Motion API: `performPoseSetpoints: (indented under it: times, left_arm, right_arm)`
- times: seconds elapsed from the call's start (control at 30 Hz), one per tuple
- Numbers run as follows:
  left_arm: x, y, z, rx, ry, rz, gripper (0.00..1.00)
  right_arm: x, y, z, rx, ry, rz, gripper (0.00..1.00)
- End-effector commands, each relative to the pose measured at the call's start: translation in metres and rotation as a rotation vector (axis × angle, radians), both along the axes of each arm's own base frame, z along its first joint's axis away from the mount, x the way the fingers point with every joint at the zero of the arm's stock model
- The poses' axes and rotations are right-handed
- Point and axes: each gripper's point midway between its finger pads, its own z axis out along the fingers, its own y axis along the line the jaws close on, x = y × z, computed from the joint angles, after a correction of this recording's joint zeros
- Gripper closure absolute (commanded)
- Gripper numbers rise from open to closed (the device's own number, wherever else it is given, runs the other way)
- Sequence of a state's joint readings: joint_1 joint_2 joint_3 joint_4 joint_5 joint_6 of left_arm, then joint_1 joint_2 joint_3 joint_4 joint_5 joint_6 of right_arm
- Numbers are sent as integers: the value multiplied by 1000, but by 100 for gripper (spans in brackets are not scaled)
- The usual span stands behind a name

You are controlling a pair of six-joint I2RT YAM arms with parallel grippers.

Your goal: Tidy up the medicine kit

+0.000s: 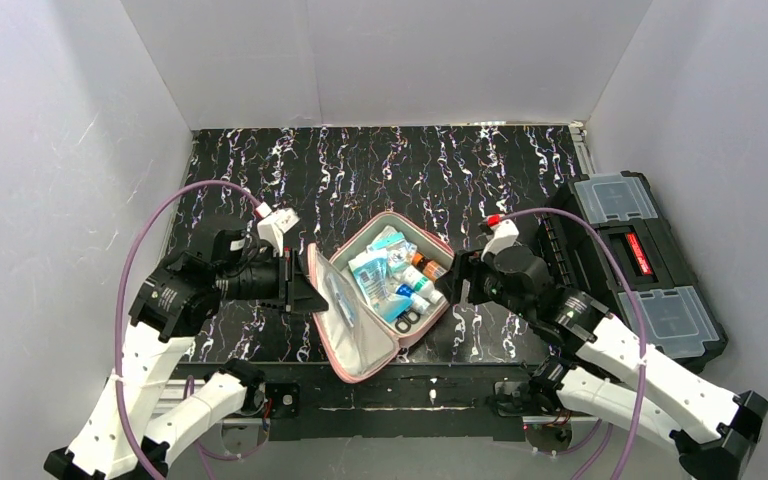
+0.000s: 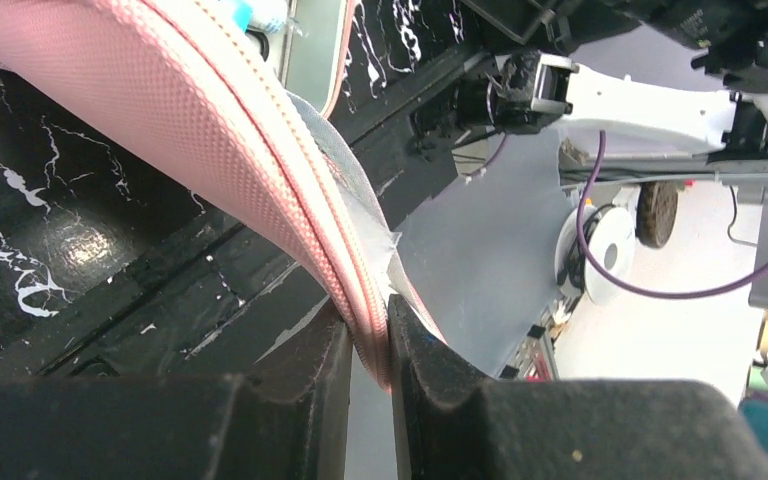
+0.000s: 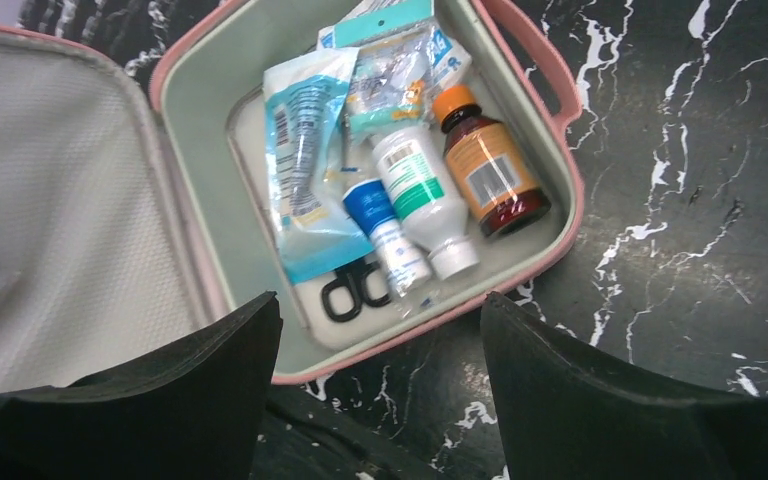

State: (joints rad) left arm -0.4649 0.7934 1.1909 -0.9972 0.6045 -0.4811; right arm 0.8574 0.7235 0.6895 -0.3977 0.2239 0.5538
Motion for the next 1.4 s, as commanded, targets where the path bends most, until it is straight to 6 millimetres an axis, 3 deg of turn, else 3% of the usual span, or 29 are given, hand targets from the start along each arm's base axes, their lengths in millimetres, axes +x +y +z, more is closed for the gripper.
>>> performPoseSetpoints:
  times: [0.0, 0.2, 0.43, 0.6, 0.9, 1.27, 1.37]
  left_arm:
    - [-21, -4, 34, -78, -107, -180, 100]
    - [-27, -7, 36, -112, -91, -239, 100]
    - [-25, -3, 27, -87, -82, -211, 100]
    - [-17, -2, 21, -68, -80, -168, 100]
    - [0, 1, 16, -21, -90, -99, 100]
    - [44, 10, 8, 107, -123, 47, 98]
    - [57, 8, 8, 121, -130, 66, 97]
  right_arm:
    - [18, -7, 10, -135, -85, 7, 21]
    - [48, -16, 5, -276, -130, -17, 21]
    - [82, -18, -14, -257, -47, 7, 22]
    - [87, -4, -37, -263, 52, 91, 26]
    - [92, -1, -69, -303, 161, 98, 34]
    - [97, -6, -88, -282, 267, -22, 95]
    - [91, -8, -92, -248, 297, -69, 99]
